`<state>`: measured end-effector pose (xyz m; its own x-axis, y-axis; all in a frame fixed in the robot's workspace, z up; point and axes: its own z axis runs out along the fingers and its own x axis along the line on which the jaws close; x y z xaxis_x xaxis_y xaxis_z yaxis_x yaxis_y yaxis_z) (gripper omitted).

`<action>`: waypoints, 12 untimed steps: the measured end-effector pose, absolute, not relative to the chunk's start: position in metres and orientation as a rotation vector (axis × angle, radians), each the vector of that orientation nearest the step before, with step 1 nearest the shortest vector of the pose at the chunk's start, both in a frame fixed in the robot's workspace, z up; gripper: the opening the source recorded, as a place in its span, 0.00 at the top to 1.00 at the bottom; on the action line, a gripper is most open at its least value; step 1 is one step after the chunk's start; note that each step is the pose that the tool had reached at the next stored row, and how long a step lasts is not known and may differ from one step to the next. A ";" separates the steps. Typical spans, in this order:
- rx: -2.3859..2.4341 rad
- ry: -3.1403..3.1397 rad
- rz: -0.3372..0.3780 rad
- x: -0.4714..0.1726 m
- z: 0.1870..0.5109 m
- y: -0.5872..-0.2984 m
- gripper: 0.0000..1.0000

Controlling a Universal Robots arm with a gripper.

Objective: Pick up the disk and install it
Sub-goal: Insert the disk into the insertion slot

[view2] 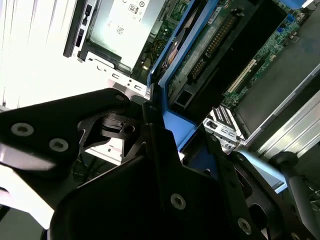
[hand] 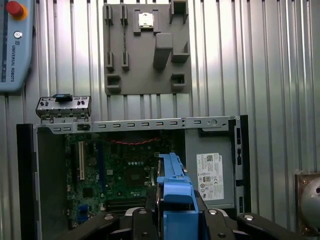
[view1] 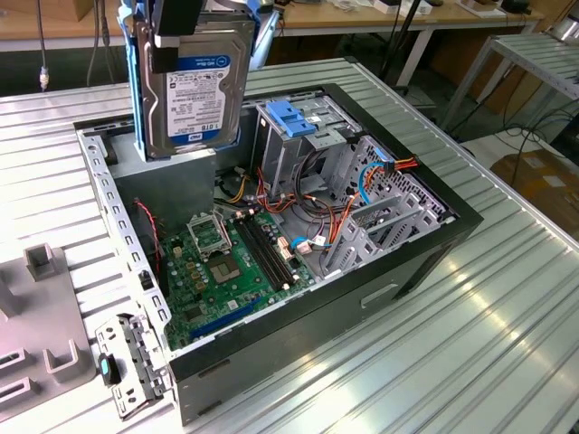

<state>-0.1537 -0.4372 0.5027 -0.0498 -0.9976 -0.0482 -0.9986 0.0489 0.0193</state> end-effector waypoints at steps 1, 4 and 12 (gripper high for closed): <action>-2.150 2.259 0.074 -0.154 0.503 -0.438 0.63; -2.151 2.259 0.074 -0.154 0.503 -0.439 0.63; -2.150 2.259 0.074 -0.154 0.503 -0.443 0.63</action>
<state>-0.1537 -0.4431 0.5027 -0.0497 -0.9976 -0.0482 -0.9986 0.0489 0.0193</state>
